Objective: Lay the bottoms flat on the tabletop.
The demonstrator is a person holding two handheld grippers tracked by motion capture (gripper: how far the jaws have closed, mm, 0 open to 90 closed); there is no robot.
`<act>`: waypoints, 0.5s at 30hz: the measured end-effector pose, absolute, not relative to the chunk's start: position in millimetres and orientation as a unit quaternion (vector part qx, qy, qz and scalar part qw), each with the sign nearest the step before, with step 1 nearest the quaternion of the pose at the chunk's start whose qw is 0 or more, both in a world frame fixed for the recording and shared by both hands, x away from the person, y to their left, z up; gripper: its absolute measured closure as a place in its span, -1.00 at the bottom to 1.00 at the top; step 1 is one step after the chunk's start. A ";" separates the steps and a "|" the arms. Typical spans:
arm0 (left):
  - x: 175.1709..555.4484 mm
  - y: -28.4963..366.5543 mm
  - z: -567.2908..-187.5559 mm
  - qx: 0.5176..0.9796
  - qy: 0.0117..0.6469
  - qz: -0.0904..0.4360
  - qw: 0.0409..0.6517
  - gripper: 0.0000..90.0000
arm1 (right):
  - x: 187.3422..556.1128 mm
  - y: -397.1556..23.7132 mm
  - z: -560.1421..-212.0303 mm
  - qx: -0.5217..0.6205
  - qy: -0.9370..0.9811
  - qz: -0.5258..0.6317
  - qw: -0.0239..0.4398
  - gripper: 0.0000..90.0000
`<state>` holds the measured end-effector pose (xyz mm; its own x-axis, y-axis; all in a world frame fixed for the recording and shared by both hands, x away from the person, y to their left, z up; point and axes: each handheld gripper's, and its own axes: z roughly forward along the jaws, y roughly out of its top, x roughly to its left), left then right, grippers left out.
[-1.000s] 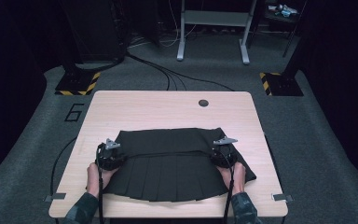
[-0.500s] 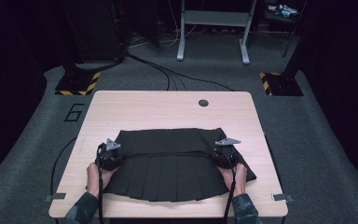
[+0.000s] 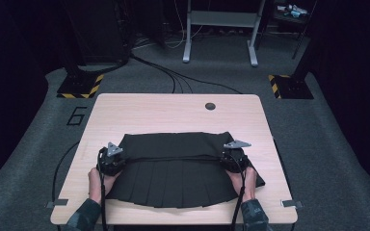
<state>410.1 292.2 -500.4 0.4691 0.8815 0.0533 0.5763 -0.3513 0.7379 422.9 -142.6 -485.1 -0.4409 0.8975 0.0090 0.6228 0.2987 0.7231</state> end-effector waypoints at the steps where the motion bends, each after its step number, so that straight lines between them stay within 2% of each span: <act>1: 410.3 292.4 -500.0 0.788 0.459 0.233 0.337 0.92 | 423.6 -143.3 -483.8 0.482 0.782 0.335 0.208 0.58; 15: 415.7 293.1 -474.2 0.783 0.449 0.254 0.347 0.93 | 431.6 -140.3 -464.4 0.477 0.779 0.343 0.217 0.58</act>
